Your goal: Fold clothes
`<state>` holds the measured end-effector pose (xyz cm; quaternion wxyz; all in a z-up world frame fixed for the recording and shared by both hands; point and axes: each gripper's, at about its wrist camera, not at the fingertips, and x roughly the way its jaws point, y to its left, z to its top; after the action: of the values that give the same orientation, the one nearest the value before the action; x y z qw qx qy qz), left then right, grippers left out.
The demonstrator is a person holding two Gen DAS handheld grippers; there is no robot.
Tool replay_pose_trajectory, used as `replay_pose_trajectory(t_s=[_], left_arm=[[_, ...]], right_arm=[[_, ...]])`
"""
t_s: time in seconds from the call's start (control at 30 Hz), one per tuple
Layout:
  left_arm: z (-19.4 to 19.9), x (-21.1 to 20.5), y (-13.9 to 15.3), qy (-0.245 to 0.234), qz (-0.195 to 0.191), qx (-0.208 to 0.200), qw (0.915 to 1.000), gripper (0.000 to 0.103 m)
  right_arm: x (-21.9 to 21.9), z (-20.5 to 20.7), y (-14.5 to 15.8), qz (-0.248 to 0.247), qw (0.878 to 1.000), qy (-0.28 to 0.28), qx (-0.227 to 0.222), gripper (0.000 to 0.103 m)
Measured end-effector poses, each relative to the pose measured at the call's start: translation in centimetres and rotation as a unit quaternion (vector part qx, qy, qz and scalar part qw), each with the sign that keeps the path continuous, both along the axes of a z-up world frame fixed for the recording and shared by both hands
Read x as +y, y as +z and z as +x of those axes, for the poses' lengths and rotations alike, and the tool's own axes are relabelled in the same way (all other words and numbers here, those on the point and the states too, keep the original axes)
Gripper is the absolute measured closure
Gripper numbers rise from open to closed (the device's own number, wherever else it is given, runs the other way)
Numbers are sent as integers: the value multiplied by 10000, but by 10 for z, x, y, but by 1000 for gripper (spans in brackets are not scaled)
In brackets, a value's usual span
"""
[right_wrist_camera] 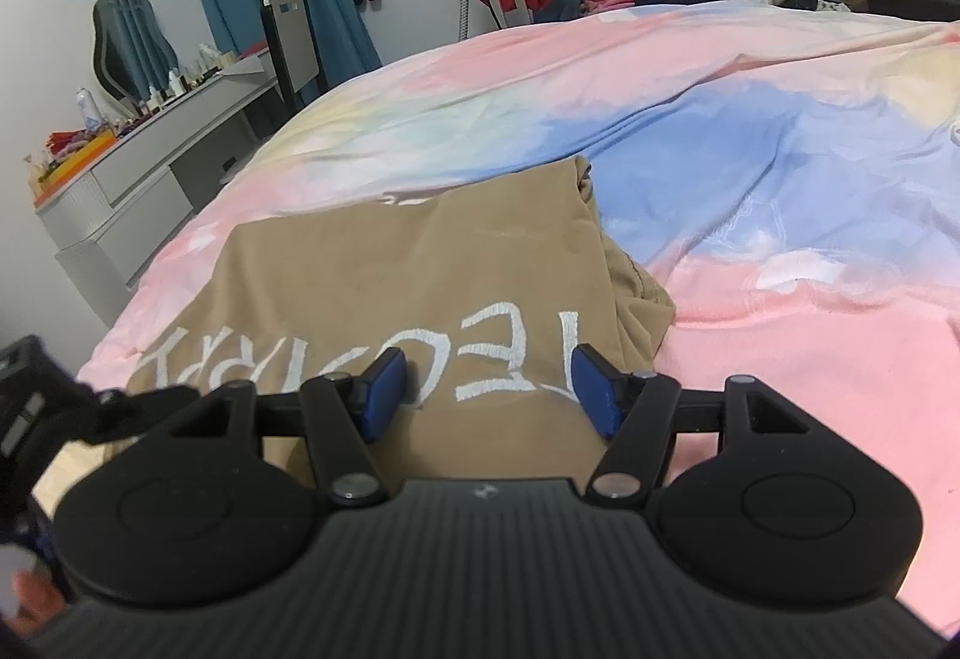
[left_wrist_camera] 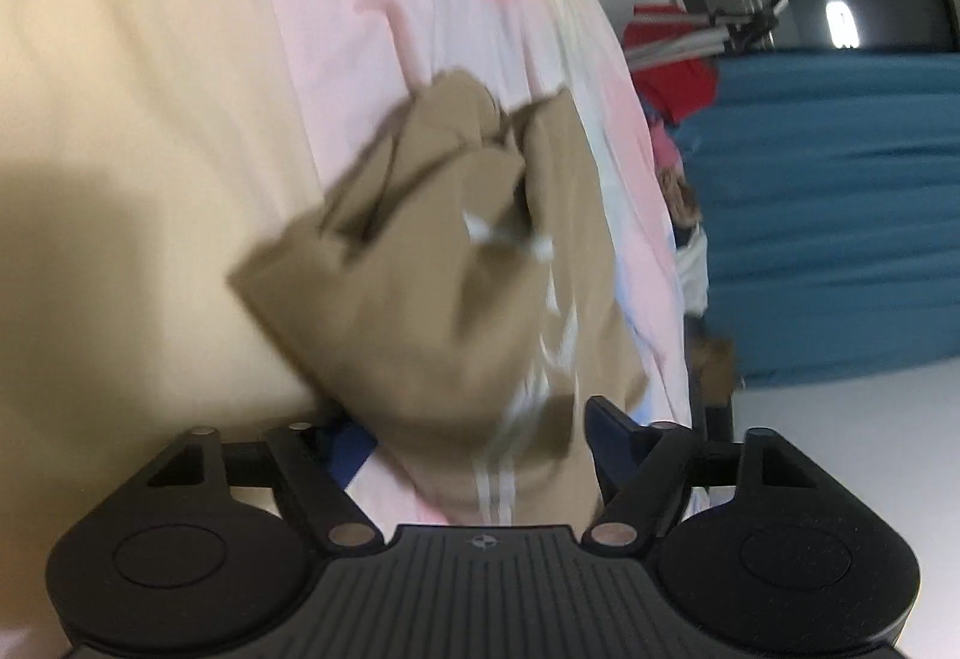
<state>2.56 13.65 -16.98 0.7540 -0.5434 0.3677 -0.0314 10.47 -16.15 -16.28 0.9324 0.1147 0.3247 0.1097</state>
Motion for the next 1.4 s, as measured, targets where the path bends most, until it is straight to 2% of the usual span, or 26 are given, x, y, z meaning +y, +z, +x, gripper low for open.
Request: replay_pose_trajectory(t_s=[0.1,0.27,0.33,0.43,0.53,0.6,0.67,0.73,0.8,0.93,0.97,1.13,1.2,1.4], left_arm=[[3,3,-4,147,-50,3,9999,34],[-1,4,-4,255,78,-45,9996,51],[-2,2,-4,268,108,-106,9995,61],[-5,1,2,251,188,-262,9992,72],[-9,-1,11,232,254,-478,9983,78],[-11,-2,18,214,321,-661,9971,80],[-13,-6,25,177,433,-798,9957,81],[-15,-8,29,182,521,-844,9949,81],[-15,-9,30,174,516,-851,9949,82],[-13,-8,30,192,441,-829,9954,82],[-13,-8,31,182,471,-830,9953,82],[-10,-7,33,160,525,-863,9948,82],[-11,-6,33,169,497,-862,9949,82],[-10,-5,30,201,449,-864,9950,82]], right_arm=[[0,-2,1,14,10000,-23,-19,39],[-6,-7,8,277,9994,-177,-88,39],[-11,-12,16,643,9976,-237,-124,39],[-23,-21,27,1647,9860,-238,-52,38],[-31,-28,24,2685,9629,-120,251,38],[-33,-27,10,3321,9405,-9,712,39],[-35,-25,-7,4004,9086,53,1189,39],[-36,-22,-26,4684,8678,73,1658,39],[-36,-21,-32,4959,8487,74,1840,39],[-26,-26,-39,5249,8200,176,2275,39],[-21,-28,-40,5284,8155,220,2351,39],[-11,-27,-52,5260,8120,155,2525,39],[-12,-25,-60,5373,8058,23,2490,39],[-8,-15,-68,5294,8097,-93,2531,39]])
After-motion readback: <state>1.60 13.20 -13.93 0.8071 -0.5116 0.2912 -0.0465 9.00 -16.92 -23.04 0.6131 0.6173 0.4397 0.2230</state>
